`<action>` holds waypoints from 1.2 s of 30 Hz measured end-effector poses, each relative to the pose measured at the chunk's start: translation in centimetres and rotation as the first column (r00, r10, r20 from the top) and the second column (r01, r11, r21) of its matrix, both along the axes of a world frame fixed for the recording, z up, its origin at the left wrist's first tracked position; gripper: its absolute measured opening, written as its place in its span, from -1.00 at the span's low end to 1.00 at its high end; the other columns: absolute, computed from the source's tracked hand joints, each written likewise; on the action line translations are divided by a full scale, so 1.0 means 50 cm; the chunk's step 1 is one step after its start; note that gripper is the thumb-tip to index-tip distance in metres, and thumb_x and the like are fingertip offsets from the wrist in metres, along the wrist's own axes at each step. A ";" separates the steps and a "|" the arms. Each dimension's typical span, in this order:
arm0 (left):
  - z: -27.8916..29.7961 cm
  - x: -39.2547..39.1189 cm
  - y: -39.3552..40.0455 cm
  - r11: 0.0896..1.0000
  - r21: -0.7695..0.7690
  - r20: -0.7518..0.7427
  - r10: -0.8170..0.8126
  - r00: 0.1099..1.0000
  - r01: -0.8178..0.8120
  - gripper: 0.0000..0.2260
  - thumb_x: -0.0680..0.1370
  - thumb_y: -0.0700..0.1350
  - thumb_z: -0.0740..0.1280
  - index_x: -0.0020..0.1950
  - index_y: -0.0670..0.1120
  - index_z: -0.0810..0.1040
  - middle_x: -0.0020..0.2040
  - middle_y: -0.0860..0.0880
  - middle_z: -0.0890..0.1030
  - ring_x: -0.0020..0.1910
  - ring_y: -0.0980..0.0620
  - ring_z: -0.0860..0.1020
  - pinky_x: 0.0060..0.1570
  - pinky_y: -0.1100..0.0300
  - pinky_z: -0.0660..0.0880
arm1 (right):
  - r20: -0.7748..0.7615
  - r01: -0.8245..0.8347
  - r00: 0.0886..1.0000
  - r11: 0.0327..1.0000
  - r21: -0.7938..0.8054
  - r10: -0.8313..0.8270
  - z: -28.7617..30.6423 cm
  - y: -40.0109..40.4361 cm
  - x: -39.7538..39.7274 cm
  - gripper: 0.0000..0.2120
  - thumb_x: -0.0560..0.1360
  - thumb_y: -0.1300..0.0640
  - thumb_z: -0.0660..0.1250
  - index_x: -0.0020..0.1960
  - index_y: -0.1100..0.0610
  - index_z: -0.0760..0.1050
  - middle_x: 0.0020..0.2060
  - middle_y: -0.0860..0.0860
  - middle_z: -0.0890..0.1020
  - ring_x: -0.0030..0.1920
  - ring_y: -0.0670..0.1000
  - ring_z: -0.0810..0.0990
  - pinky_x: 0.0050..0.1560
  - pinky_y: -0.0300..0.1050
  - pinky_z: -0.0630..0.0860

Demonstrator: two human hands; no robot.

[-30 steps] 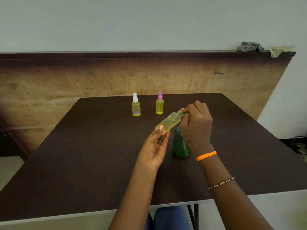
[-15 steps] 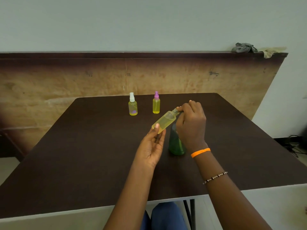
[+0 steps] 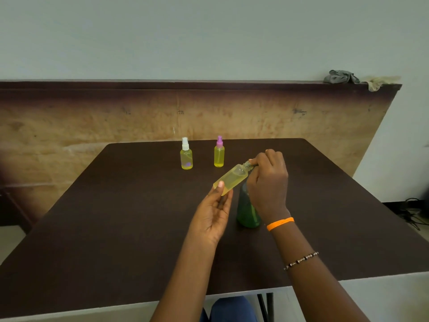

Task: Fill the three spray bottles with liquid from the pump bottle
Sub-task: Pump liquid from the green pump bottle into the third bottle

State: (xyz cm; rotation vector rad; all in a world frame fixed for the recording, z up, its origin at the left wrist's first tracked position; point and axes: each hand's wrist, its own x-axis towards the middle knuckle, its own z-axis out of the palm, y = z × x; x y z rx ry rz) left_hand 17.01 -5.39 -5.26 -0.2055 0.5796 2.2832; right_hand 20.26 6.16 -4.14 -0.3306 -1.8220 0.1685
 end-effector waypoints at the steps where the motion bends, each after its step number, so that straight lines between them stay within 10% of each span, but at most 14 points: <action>1: 0.001 0.000 0.001 1.000 0.001 -0.001 0.000 1.000 0.000 -0.85 0.48 -0.33 0.31 0.04 -0.27 0.48 -0.05 -0.19 0.61 -0.03 -0.05 0.59 0.00 0.04 0.50 | 0.014 -0.002 1.000 1.000 -0.007 0.002 0.006 0.001 0.000 -0.75 0.42 0.31 0.04 -0.29 0.29 0.48 -0.33 0.16 0.50 -0.26 0.09 0.41 -0.28 -0.18 0.31; 24: -0.020 -0.004 0.004 0.999 0.049 0.053 0.005 0.999 -0.008 -0.87 0.47 -0.32 0.31 0.01 -0.27 0.50 -0.17 -0.20 0.67 -0.06 -0.07 0.63 -0.10 0.12 0.59 | -0.108 -0.022 0.994 0.999 0.024 0.024 -0.049 0.010 -0.006 -0.73 0.45 0.43 0.08 -0.18 0.36 0.57 -0.30 0.20 0.52 -0.20 0.12 0.41 -0.01 0.00 0.50; 36: -0.014 0.001 0.005 0.997 0.070 0.064 -0.014 0.998 0.009 -0.88 0.47 -0.31 0.31 -0.01 -0.29 0.51 -0.20 -0.21 0.67 -0.14 -0.06 0.65 -0.07 0.11 0.58 | -0.047 -0.020 0.999 1.000 0.001 0.020 -0.017 0.003 -0.001 -0.74 0.44 0.37 0.08 -0.24 0.33 0.54 -0.31 0.18 0.51 -0.23 0.08 0.40 -0.19 -0.12 0.41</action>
